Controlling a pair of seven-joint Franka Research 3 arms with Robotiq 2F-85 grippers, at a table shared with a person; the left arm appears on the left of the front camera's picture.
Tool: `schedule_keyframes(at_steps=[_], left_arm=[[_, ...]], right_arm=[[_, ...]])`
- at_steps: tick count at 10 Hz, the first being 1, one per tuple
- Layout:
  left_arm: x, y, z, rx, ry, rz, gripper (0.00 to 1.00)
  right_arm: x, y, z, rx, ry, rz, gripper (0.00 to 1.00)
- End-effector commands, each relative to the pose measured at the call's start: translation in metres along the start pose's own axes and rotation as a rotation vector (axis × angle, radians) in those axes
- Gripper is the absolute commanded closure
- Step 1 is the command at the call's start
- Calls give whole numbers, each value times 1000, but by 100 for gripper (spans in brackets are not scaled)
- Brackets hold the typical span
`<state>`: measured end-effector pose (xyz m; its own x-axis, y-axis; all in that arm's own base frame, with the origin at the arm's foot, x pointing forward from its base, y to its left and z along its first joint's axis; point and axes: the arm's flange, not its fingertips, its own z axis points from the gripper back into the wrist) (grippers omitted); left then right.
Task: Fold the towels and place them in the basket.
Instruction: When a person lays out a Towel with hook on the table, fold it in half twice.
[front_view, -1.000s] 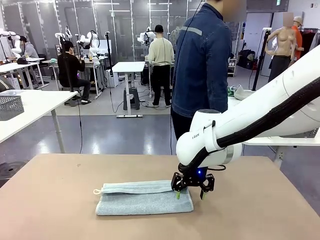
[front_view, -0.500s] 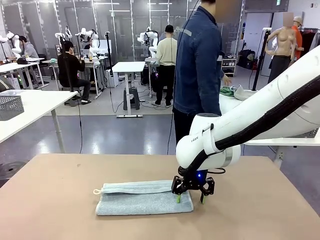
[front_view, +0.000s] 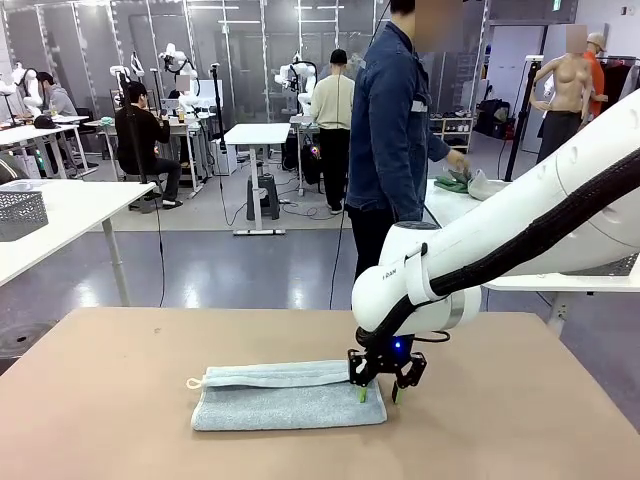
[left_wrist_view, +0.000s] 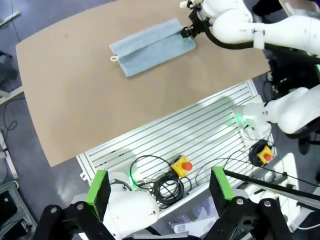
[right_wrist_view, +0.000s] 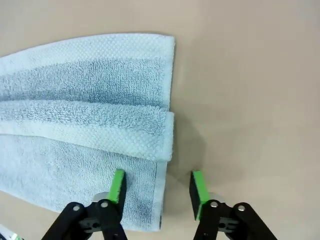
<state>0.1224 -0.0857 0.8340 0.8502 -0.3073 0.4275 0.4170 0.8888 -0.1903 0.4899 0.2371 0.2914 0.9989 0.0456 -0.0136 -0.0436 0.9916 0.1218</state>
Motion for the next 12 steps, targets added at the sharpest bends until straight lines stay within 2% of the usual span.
schedule_keyframes(at_steps=[1,2,3,4,10,12], left_arm=[[-1,-7,2,3,-5,-16,0],[-1,-7,2,3,-5,-16,0],[-1,-7,2,3,-5,-16,0],[-1,-7,2,3,-5,-16,0],[-1,-7,2,3,-5,-16,0],[-1,-7,2,3,-5,-16,0]], right_arm=[[4,8,-7,-28,0,-31,100],[4,8,-7,-26,10,-30,100],[4,9,-7,-25,17,-30,94],[5,10,-10,-23,29,-31,100],[5,12,-7,18,28,-15,100],[0,11,10,66,16,28,100]])
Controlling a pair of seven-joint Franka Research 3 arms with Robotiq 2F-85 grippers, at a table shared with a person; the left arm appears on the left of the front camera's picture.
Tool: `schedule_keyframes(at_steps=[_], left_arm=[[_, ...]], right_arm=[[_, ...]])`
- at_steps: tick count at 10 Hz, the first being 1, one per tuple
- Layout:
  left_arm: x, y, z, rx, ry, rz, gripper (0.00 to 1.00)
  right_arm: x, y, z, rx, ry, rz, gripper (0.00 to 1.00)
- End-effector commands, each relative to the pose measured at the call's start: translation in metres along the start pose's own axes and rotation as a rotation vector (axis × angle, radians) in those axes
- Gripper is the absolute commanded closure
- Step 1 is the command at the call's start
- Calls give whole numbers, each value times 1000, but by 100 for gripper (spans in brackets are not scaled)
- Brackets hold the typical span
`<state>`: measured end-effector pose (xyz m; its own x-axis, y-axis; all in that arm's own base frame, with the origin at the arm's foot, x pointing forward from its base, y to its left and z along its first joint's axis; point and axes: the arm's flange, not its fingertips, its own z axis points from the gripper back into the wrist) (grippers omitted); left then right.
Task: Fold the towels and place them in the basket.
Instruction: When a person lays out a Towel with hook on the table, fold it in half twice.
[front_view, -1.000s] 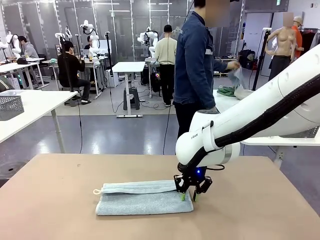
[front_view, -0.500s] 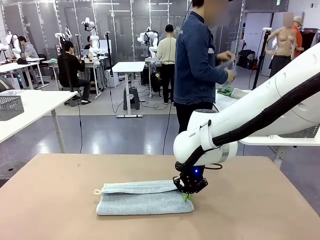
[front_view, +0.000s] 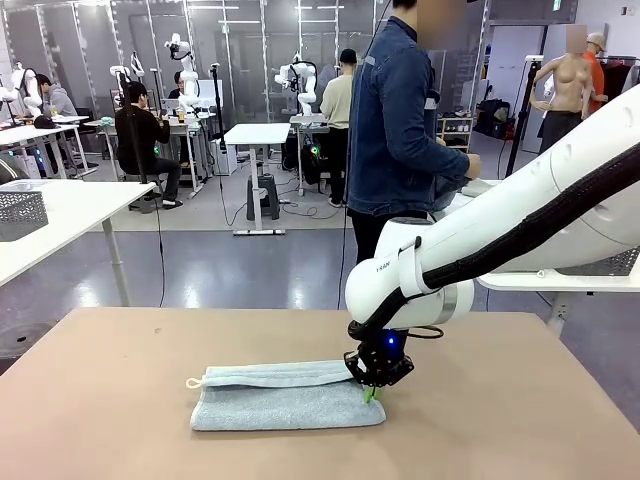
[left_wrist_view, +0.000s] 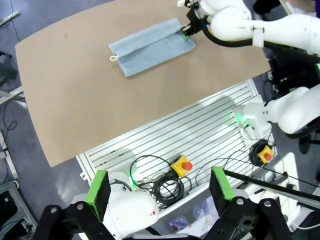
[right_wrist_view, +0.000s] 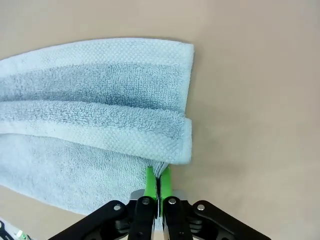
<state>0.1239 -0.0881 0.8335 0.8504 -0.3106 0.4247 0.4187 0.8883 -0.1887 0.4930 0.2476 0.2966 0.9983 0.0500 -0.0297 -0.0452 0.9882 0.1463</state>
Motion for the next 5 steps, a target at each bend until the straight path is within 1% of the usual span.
schedule_keyframes(at_steps=[1,3,4,5], left_arm=[[-3,-5,4,2,-9,-14,0],[-3,-5,4,2,-9,-14,0],[-3,-5,4,2,-9,-14,0],[-3,-5,4,2,-9,-14,0]], right_arm=[[-10,-3,24,43,-15,78,100],[-25,-13,75,44,-36,104,100],[-30,-10,101,13,-32,111,100],[-30,-4,115,-23,12,120,100]])
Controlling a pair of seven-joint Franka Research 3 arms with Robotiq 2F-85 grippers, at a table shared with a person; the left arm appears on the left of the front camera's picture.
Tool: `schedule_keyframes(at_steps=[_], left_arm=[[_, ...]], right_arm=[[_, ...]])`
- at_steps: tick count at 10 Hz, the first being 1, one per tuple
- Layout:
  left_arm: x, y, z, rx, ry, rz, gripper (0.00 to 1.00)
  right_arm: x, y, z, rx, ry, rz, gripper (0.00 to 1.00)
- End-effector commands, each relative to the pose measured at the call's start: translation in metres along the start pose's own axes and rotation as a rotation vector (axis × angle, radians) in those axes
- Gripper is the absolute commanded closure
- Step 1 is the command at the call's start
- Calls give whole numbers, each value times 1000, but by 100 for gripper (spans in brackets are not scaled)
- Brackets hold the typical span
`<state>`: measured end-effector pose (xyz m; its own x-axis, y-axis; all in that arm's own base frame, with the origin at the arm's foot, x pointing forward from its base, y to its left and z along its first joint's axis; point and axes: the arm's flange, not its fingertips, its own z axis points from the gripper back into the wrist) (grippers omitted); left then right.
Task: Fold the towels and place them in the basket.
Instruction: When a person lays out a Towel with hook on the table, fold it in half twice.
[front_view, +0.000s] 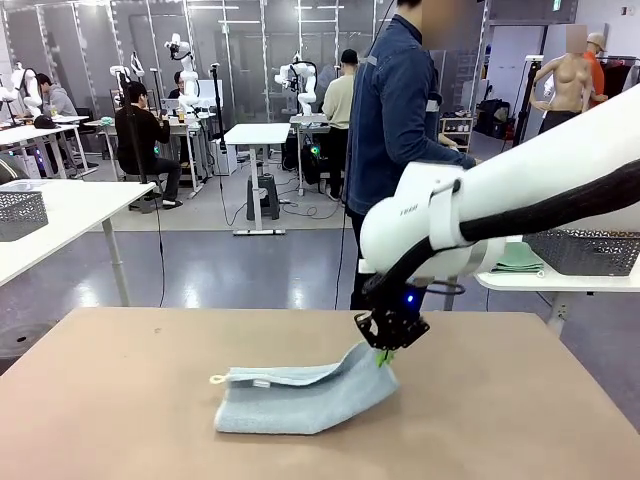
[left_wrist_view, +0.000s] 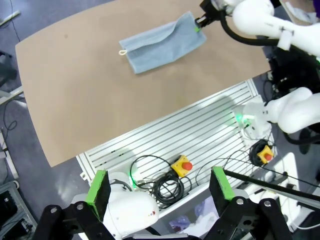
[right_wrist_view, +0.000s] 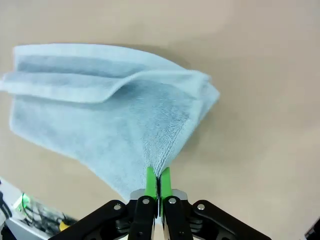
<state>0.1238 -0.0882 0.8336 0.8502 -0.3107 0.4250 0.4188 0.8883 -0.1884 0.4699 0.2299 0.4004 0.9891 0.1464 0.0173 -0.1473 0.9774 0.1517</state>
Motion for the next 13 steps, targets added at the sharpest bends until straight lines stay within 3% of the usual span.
schedule_keyframes(at_steps=[1,3,6,9,13], left_arm=[[-3,-5,4,2,-9,-13,0],[-3,-5,4,2,-9,-13,0],[-3,-5,4,2,-9,-13,0],[-3,-5,4,2,-9,-13,0],[-3,-5,4,2,-9,-13,0]], right_arm=[[0,5,16,-63,78,19,100],[7,15,24,-84,89,23,100],[13,35,37,-112,-11,75,100],[6,72,58,-264,-132,275,100],[13,128,58,-248,-97,414,100]])
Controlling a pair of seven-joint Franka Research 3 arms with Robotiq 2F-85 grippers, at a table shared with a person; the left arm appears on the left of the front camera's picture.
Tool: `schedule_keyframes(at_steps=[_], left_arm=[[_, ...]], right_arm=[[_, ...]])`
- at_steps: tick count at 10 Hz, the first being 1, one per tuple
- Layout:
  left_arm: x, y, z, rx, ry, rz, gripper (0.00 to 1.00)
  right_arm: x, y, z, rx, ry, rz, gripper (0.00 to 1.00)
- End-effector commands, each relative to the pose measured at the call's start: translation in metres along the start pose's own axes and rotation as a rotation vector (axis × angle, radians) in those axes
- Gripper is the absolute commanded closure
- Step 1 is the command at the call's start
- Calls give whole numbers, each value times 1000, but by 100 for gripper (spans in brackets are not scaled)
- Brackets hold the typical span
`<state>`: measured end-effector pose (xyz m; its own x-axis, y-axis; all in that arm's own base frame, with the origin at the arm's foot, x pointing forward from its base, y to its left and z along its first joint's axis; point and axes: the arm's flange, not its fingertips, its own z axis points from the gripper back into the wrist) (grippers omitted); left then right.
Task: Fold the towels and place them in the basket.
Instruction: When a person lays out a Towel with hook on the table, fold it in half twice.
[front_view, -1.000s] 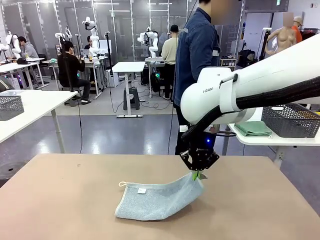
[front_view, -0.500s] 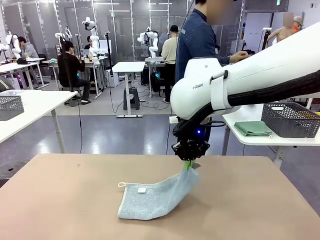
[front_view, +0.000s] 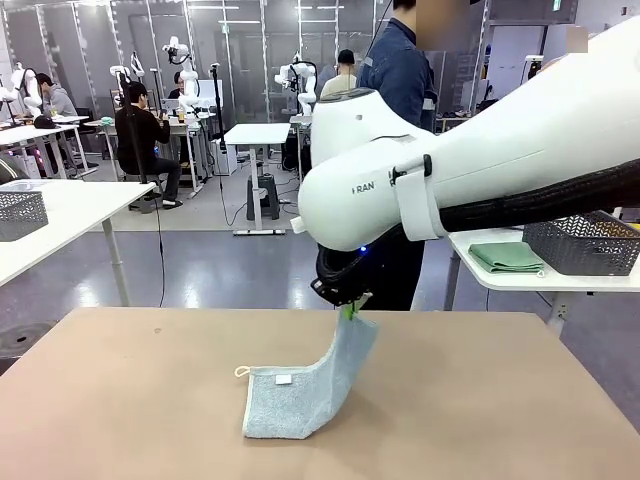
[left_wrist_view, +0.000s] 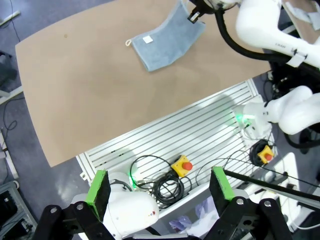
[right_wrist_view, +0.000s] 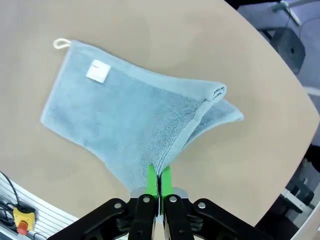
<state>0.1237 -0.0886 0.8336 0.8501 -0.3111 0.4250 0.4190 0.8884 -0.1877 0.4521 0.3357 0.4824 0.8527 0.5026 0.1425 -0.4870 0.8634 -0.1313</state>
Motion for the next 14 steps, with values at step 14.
schedule_keyframes(at_steps=[14], left_arm=[[-3,-5,4,1,-9,-13,0]], right_arm=[[82,123,-107,77,209,-40,100]])
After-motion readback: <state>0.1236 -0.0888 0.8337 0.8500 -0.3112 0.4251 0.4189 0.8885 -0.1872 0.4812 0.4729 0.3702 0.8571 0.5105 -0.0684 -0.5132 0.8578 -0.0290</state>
